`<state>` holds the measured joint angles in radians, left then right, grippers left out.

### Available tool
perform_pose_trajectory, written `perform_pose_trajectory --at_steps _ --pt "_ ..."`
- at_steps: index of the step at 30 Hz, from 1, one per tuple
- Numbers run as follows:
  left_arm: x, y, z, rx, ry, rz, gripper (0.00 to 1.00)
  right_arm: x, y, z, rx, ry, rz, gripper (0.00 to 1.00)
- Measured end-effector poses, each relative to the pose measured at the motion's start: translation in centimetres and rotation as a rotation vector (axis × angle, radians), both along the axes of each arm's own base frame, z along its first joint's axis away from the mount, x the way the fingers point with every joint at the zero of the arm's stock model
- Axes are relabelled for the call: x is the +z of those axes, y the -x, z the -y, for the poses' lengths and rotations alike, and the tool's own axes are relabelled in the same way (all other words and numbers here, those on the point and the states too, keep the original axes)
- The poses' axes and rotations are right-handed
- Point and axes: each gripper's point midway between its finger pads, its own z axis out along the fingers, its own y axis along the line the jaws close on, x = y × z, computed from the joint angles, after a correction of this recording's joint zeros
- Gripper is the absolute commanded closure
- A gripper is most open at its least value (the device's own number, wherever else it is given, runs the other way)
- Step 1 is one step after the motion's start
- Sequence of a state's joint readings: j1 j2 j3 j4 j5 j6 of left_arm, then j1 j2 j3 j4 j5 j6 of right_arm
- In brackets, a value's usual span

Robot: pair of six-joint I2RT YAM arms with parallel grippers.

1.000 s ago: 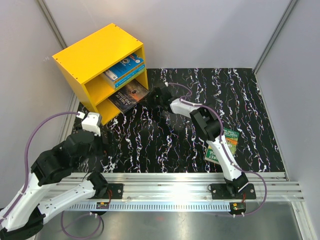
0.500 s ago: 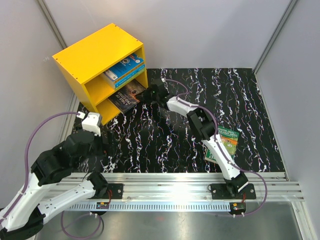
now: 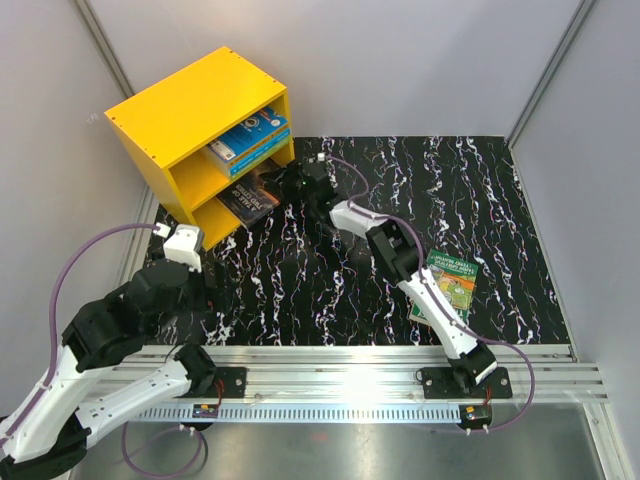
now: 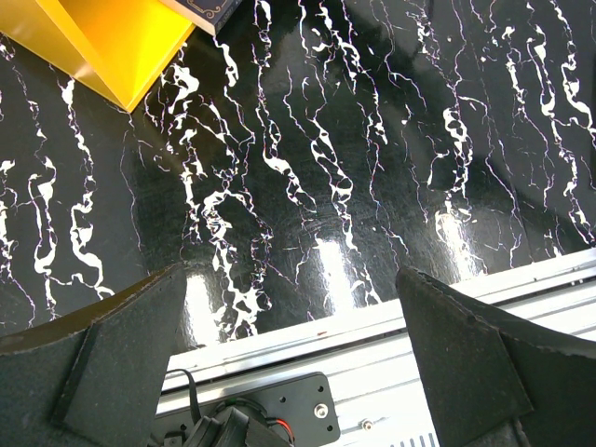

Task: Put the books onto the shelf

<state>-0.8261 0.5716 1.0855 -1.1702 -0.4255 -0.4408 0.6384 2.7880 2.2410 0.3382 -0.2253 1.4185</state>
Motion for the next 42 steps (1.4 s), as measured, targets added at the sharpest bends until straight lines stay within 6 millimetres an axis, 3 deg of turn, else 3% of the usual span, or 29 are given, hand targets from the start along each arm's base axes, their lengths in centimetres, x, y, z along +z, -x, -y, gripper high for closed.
perform_pose_trajectory --at_steps 11,19,26,28,33,37,40,42 --pt "0.2 -0.2 0.1 0.003 0.004 0.013 0.01 4.6 0.0 -0.5 0.003 -0.278 0.253 0.30" --pt "0.3 -0.3 -0.1 0.011 0.000 0.018 0.01 5.2 0.3 -0.1 0.016 -0.447 0.350 0.29" --pt "0.3 -0.4 -0.3 0.020 -0.004 0.023 0.01 4.6 3.5 2.3 0.059 -0.401 0.325 0.27" --pt "0.4 -0.4 -0.4 0.024 -0.002 0.028 0.01 5.4 4.6 3.4 0.075 -0.373 0.312 0.27" --pt "0.6 -0.4 -0.8 0.037 0.003 0.043 0.01 11.3 7.6 7.4 0.090 -0.351 0.342 0.24" --pt "0.6 -0.5 -0.4 0.032 0.010 0.038 0.01 16.1 11.9 12.3 0.088 -0.273 0.402 0.20" --pt "0.3 -1.0 1.2 0.005 0.031 0.014 0.02 19.1 14.5 15.4 0.058 -0.096 0.419 0.17" --pt "-0.4 -1.7 3.1 -0.021 0.053 -0.014 0.02 22.4 16.1 18.0 -0.017 0.065 0.433 0.16"
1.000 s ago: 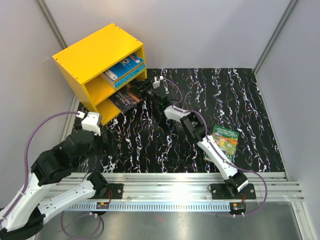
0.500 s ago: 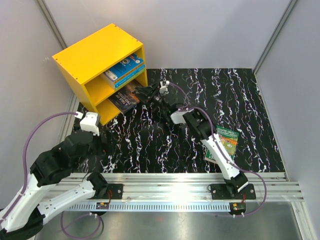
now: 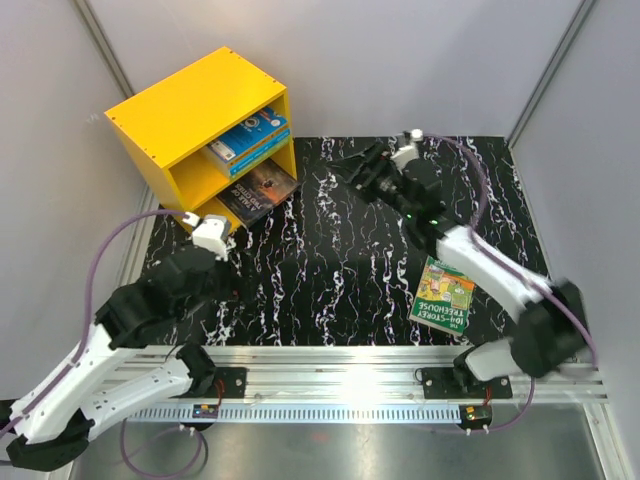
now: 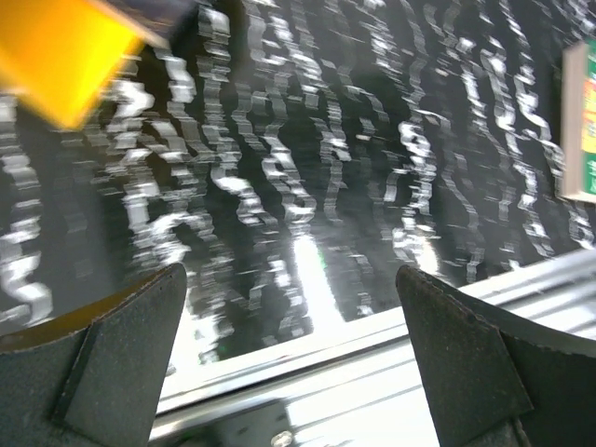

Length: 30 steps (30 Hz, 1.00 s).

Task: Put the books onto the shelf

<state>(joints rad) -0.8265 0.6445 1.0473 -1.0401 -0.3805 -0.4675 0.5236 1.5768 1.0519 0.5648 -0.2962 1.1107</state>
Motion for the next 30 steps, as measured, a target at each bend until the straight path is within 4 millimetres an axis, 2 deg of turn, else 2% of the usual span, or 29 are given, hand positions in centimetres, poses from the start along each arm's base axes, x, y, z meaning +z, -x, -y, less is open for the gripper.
perform_pose_trajectory --at_steps 3,4,6,7,8,9,11,14,16,18,22,26,30 --pt "-2.0 -1.0 3.4 -0.055 0.032 -0.060 0.02 4.8 2.7 5.9 -0.204 0.163 0.012 0.15" --pt "-2.8 -1.4 4.7 -0.075 0.041 -0.084 0.02 5.9 3.6 8.5 -0.282 0.212 0.006 0.15" --pt "-4.2 -2.1 7.6 -0.122 0.063 -0.130 0.02 6.1 4.9 14.2 -0.465 0.319 -0.059 0.14" --pt "-4.9 -2.4 9.2 -0.150 0.068 -0.153 0.02 5.2 5.6 17.1 -0.555 0.375 -0.108 0.13" --pt "-5.4 -2.7 10.9 -0.178 0.076 -0.169 0.02 4.0 6.2 19.1 -0.615 0.427 -0.160 0.12" --pt "-6.0 -2.9 12.8 -0.211 0.080 -0.184 0.02 1.9 7.0 21.5 -0.683 0.498 -0.234 0.12" --pt "-7.3 -3.2 16.8 -0.277 0.071 -0.232 0.02 -3.2 8.7 25.8 -0.779 0.645 -0.398 0.12" --pt "-8.4 -4.4 23.3 -0.361 0.098 -0.271 0.02 -10.2 11.3 31.0 -0.858 0.792 -0.634 0.12" --pt "-9.0 -5.5 27.1 -0.401 0.132 -0.284 0.02 -14.0 13.3 33.7 -0.884 0.817 -0.782 0.12" --pt "-9.8 -6.6 30.3 -0.427 0.157 -0.308 0.03 -16.9 14.8 35.2 -0.882 0.794 -0.898 0.12" --pt "-11.7 -8.4 35.6 -0.469 0.200 -0.345 0.03 -20.7 16.3 36.8 -0.860 0.749 -1.054 0.12" --pt "-14.6 -8.5 37.9 -0.491 0.199 -0.405 0.03 -23.3 16.5 36.2 -0.795 0.725 -1.109 0.12" --pt "-16.9 -8.4 39.4 -0.505 0.194 -0.454 0.03 -24.3 16.2 35.5 -0.759 0.695 -1.106 0.12"
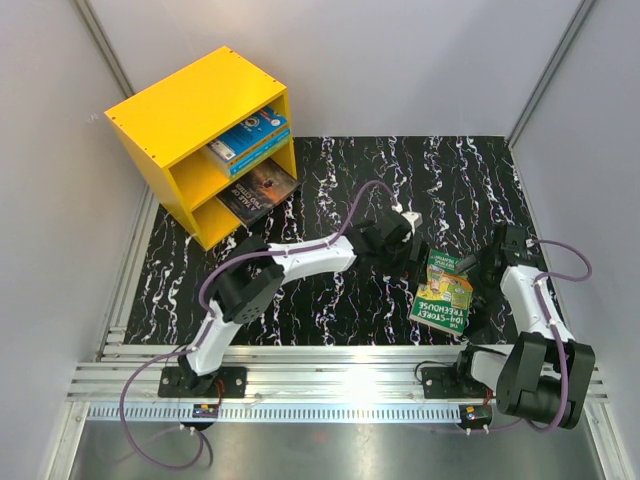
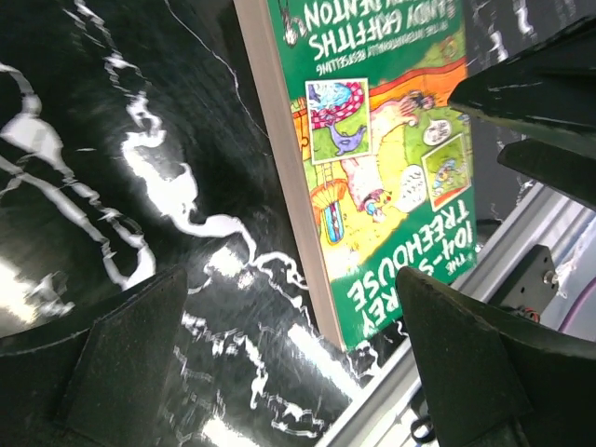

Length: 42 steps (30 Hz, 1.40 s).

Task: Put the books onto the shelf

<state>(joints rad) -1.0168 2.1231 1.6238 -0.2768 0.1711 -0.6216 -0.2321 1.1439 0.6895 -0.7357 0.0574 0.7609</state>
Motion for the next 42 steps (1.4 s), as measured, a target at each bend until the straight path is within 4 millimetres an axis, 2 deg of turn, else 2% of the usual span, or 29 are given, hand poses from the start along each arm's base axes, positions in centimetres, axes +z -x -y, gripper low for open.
perform_pose_trajectory --at_steps 5,8,13,16,22,27,34,36,42 --pt "-2.6 0.9 0.6 -0.021 -0.016 -0.064 0.03 -1.4 -0.2 -1.1 0.024 -0.056 0.027 0.14" --pt "-3.2 1.4 1.0 -0.031 0.000 -0.095 0.03 -1.4 -0.9 -1.7 0.033 -0.091 0.085 0.18" --pt "-2.7 2.4 2.1 -0.064 0.069 -0.121 0.04 -0.9 -3.4 -3.6 0.067 -0.195 0.253 0.23" --pt "-2.9 2.9 2.0 -0.071 0.103 -0.144 0.05 -0.8 -4.4 -4.0 0.078 -0.223 0.317 0.25" --pt "-2.3 4.4 1.4 -0.081 0.170 -0.199 0.11 -0.7 -5.2 -5.2 0.103 -0.282 0.399 0.29" --pt "-1.0 5.7 1.6 -0.103 0.203 -0.236 0.18 -0.5 -5.3 -5.6 0.113 -0.301 0.438 0.30" --pt "-0.1 5.7 1.9 -0.086 0.228 -0.248 0.23 -0.3 -4.8 -6.2 0.126 -0.316 0.453 0.31" --pt "0.0 5.4 1.9 -0.071 0.211 -0.241 0.26 -0.3 -4.6 -6.4 0.130 -0.320 0.457 0.31" --pt "0.5 3.6 1.9 0.018 0.137 -0.175 0.27 -0.2 -3.5 -7.3 0.138 -0.353 0.462 0.31"
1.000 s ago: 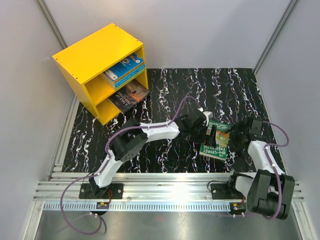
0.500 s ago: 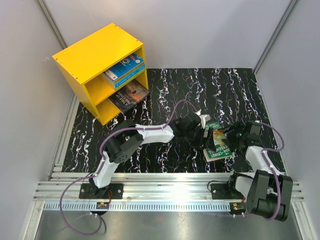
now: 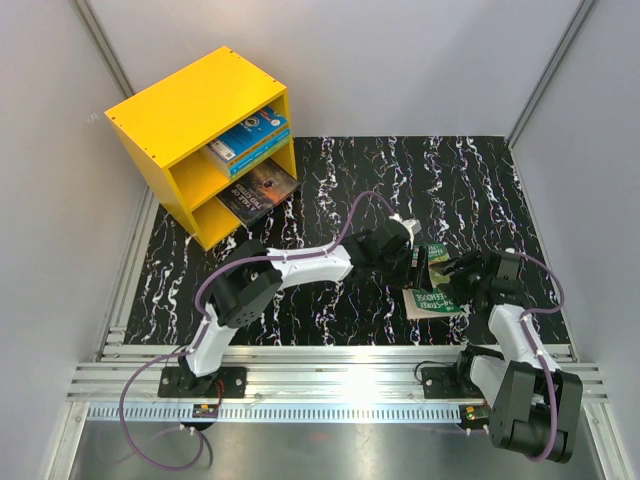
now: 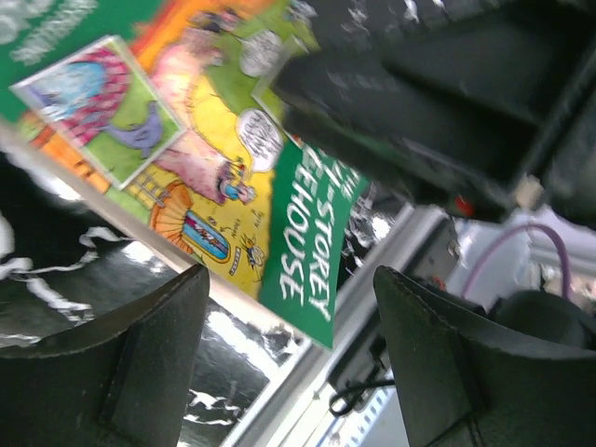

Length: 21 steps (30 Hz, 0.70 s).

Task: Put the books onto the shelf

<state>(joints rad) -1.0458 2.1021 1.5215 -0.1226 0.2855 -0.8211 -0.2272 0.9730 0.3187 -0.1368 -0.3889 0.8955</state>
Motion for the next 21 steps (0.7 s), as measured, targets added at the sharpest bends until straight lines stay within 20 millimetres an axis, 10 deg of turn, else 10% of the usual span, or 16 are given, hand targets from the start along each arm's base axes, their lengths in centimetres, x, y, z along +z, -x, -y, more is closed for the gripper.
perform_pose_trajectory --at_steps 11,21 --pt "-3.5 -2.9 -1.1 0.126 -0.076 -0.018 0.53 -0.1 1.7 -1.4 0.018 -0.065 -0.029 0.32" --pt "-2.7 -3.5 -0.1 0.115 -0.006 -0.019 0.53 -0.1 2.5 -1.9 0.020 -0.089 -0.045 0.32"
